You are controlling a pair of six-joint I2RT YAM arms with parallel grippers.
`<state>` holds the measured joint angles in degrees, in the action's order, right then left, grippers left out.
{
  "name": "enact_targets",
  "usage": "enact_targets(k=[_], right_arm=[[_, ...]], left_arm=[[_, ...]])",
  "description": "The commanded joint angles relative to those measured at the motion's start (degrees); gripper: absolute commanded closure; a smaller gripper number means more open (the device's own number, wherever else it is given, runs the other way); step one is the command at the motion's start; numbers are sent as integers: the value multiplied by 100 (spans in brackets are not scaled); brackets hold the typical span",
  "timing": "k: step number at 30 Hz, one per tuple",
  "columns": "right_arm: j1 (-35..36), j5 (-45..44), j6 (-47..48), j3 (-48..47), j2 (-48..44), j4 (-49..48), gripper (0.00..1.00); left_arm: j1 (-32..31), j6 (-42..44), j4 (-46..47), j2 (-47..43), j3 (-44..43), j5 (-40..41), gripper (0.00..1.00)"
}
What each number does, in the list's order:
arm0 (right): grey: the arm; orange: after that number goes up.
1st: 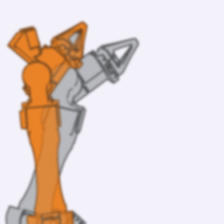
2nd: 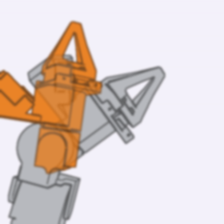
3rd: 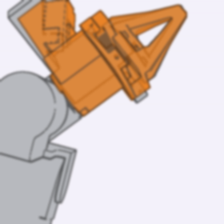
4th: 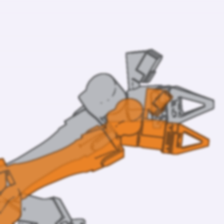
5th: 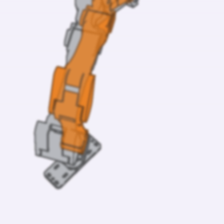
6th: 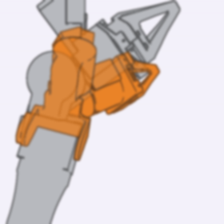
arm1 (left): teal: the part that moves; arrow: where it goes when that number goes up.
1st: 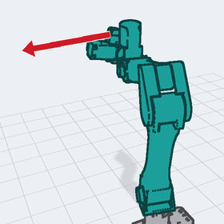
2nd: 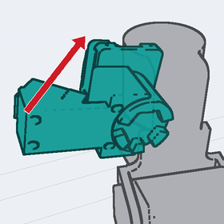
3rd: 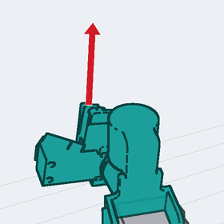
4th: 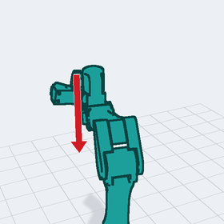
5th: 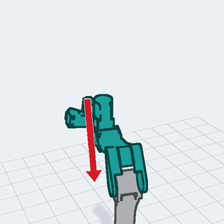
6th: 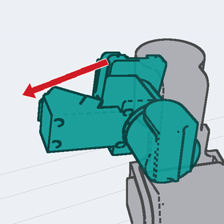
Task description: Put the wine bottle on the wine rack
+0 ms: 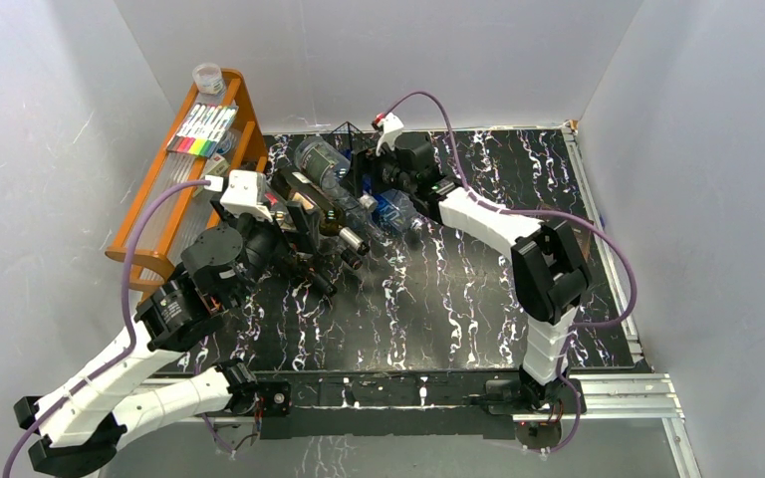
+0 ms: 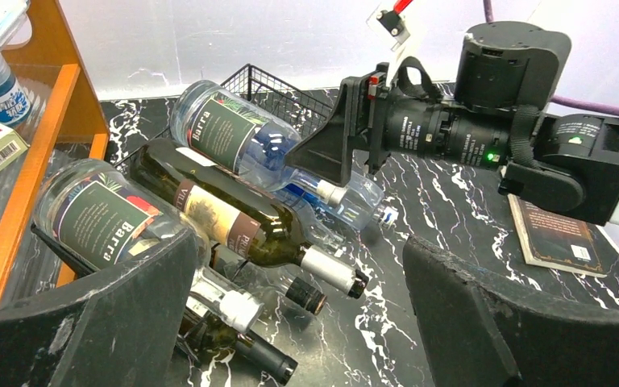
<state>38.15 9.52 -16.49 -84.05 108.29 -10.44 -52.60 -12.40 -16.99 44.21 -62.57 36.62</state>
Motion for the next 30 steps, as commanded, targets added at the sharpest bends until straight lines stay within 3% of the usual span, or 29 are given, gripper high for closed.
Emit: enact_targets(k=[1, 6, 12, 20, 30], right_arm=[[-10, -658, 16, -223, -666, 33, 3], [-4, -2220, -50, -194, -1438, 1340, 2], [-7, -3666, 38, 576, -2912, 2930, 2], [-1, -3853, 331, 1231, -5129, 3969, 2], [-8, -4175, 397, 689, -6831, 4701, 2]], left_arm=[[22, 88, -50, -126, -284, 12, 2], [22, 149, -192, -244, -397, -76, 2], [22, 389, -471, -525, -643, -281, 2], [21, 659, -622, -826, -1085, -643, 2], [20, 462, -907, -1201, -1601, -1162, 2]])
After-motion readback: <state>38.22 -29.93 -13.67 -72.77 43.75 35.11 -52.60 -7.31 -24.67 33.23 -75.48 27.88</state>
